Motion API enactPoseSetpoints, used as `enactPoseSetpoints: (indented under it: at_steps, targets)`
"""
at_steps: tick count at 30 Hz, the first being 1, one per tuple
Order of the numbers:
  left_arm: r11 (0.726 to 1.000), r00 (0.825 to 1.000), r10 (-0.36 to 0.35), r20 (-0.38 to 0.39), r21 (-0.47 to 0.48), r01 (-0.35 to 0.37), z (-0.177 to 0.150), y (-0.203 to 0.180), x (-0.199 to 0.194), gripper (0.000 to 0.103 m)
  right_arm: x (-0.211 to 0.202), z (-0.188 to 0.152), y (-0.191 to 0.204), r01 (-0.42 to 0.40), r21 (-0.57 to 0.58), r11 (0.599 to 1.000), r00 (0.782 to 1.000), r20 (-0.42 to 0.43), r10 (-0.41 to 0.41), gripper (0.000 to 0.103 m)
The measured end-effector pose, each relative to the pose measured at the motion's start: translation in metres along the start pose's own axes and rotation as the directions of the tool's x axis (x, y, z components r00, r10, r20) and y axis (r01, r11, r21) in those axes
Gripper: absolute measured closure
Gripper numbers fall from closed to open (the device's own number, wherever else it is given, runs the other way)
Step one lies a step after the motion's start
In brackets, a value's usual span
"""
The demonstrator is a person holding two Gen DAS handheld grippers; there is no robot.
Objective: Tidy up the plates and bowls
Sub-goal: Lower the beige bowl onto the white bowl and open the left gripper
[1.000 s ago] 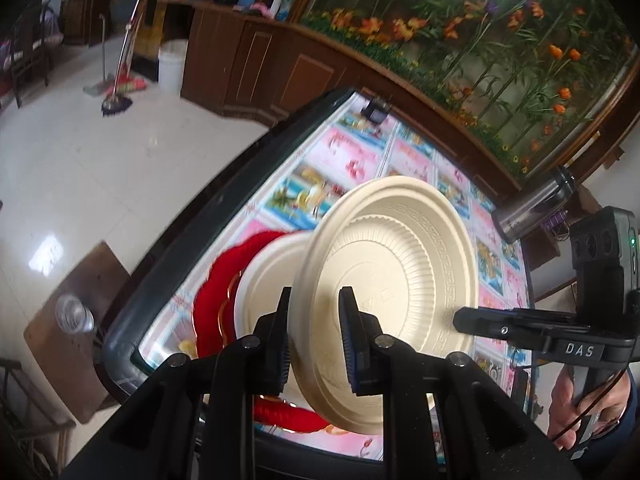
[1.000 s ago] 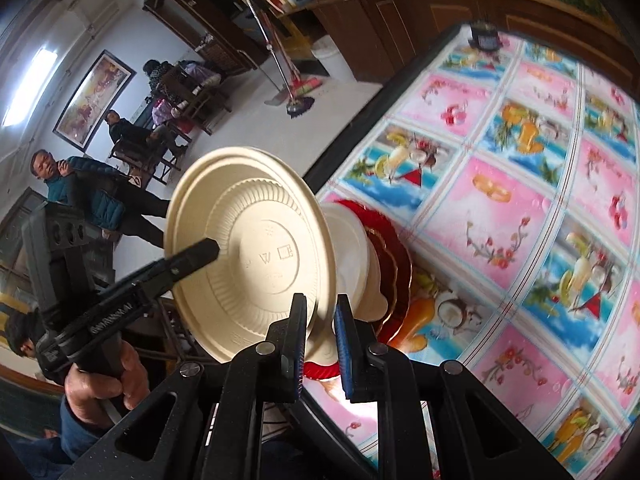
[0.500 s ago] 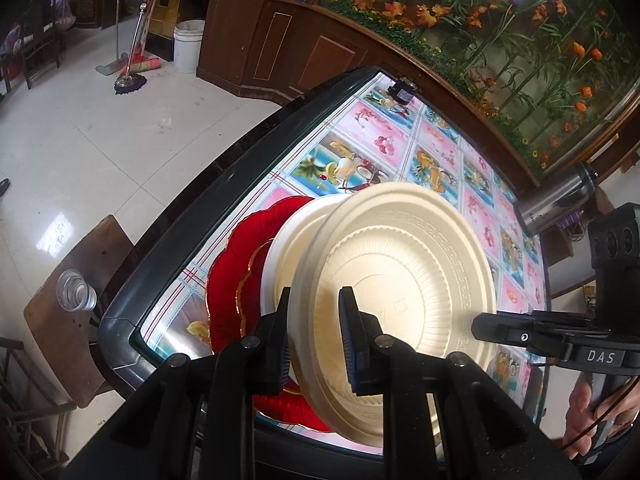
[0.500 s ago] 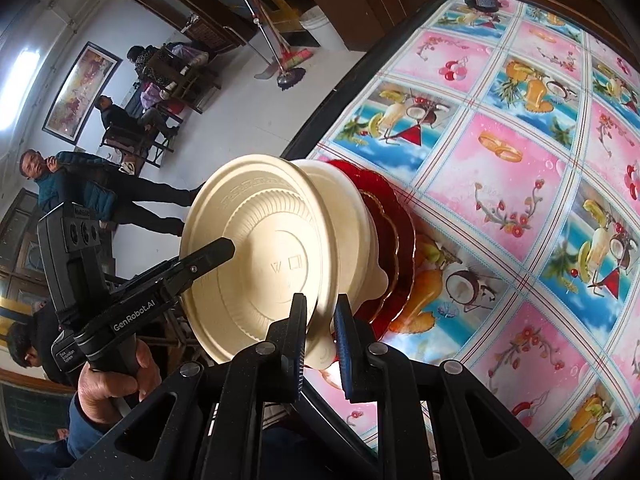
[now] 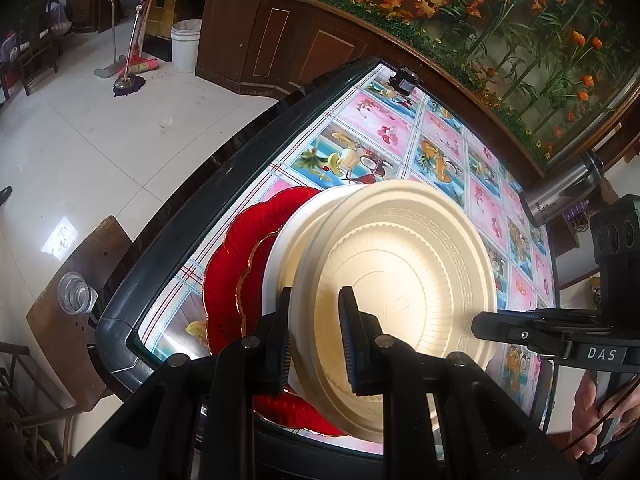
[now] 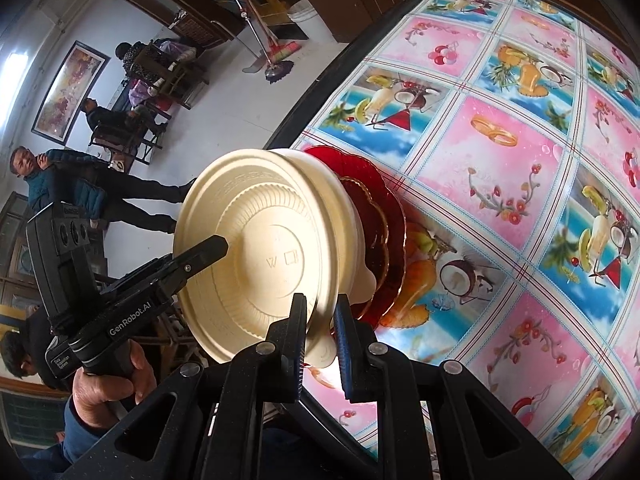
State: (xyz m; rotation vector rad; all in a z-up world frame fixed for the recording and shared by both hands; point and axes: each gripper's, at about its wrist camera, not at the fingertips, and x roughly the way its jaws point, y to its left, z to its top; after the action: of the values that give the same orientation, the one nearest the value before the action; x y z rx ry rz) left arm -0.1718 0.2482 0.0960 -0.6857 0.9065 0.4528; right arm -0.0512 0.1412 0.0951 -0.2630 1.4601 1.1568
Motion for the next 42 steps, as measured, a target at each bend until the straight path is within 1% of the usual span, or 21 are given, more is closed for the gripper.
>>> enactPoseSetpoints:
  at_steps: [12,20,22,24,25,26,27,28,29,30,32,34,38,42]
  targets:
    - [1.0,1.0,0.009,0.003,0.008,-0.009,0.002,0.0,0.001,0.084,-0.001,0.001,0.001,0.011,-0.008,1.0,1.0,0.01,-0.011,0.087]
    - [0.999,0.999,0.034,0.027,0.027,-0.035,0.008,-0.003,-0.008,0.083,-0.001,0.002,0.001,0.01,-0.015,1.0,1.0,0.004,-0.01,0.086]
    - [0.999,0.999,0.036,0.027,0.023,-0.036,0.008,-0.003,-0.008,0.081,0.0,0.003,0.002,0.017,-0.023,1.0,1.0,0.006,-0.017,0.085]
    - [0.999,0.999,0.035,0.028,0.017,-0.036,0.007,-0.002,-0.01,0.08,0.001,0.003,0.002,0.014,-0.031,0.999,1.0,0.002,-0.014,0.085]
    - [0.999,0.999,0.035,0.03,0.015,-0.035,0.007,-0.002,-0.01,0.079,0.001,0.003,0.002,0.014,-0.032,0.999,1.0,0.001,-0.014,0.085]
    - [0.999,0.999,0.035,0.032,0.014,-0.036,0.007,-0.002,-0.011,0.073,0.001,0.004,0.002,0.013,-0.034,0.999,1.0,0.001,-0.013,0.084]
    - [0.999,0.998,0.04,0.039,0.013,-0.041,0.008,-0.002,-0.013,0.07,0.001,0.003,0.002,0.013,-0.039,0.999,1.0,0.002,-0.012,0.081]
    - [0.999,0.998,0.044,0.045,0.013,-0.045,0.008,-0.002,-0.014,0.064,0.001,0.003,0.003,0.012,-0.042,0.999,1.0,0.001,-0.012,0.078]
    - [0.999,0.998,0.045,0.049,0.012,-0.046,0.008,-0.002,-0.015,0.062,0.0,0.003,0.003,0.012,-0.044,0.999,1.0,0.001,-0.012,0.072]
    - [0.999,0.998,0.045,0.051,0.01,-0.046,0.008,-0.002,-0.016,0.062,0.0,0.004,0.003,0.011,-0.047,0.999,1.0,0.006,-0.011,0.068]
    - [0.999,0.998,0.045,0.055,0.009,-0.045,0.009,-0.002,-0.017,0.062,-0.002,0.004,0.006,0.02,-0.063,0.998,1.0,0.015,-0.019,0.067]
    - [0.999,0.997,0.045,0.06,0.009,-0.046,0.009,-0.002,-0.019,0.062,-0.005,0.003,0.007,0.024,-0.07,0.997,0.999,0.024,-0.022,0.066]
    - [0.998,0.996,0.053,0.074,0.016,-0.054,0.009,-0.003,-0.023,0.056,-0.01,0.003,0.008,0.028,-0.078,0.997,0.999,0.038,-0.025,0.065]
    - [0.998,0.995,0.053,0.086,0.017,-0.054,0.008,-0.003,-0.029,0.055,-0.019,0.002,0.006,0.033,-0.076,0.997,0.998,0.062,-0.028,0.065]
